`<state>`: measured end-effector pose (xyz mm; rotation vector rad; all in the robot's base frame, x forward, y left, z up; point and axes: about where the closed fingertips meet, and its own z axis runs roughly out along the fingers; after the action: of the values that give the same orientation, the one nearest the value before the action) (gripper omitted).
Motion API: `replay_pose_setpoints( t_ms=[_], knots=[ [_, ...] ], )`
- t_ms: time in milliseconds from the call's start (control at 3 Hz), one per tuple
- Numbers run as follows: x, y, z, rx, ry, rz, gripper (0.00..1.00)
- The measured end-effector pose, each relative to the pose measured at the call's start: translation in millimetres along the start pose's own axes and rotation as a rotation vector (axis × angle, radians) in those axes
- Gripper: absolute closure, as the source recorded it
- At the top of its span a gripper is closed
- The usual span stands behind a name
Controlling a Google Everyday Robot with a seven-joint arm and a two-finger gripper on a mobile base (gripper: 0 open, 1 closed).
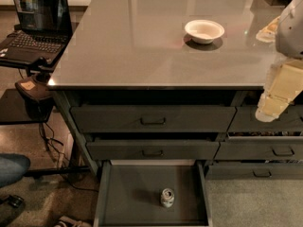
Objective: Pick 7up can from bottom drawer and place on counter
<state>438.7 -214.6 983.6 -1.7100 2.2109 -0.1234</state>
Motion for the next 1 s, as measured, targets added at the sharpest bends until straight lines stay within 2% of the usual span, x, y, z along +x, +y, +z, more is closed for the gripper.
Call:
replay_pose_setpoints(
  t_ms=[333,667,1000],
  knots=[
    [1.2,3.9,6.9,-0.006,-0.009,-0.001,0.0],
    [11.4,26.5,61.5,-0.085,-0.099,0.019,0.0],
    [29.7,69.1,140.7,-0.176,-0.238,0.122,0.0]
  ],
)
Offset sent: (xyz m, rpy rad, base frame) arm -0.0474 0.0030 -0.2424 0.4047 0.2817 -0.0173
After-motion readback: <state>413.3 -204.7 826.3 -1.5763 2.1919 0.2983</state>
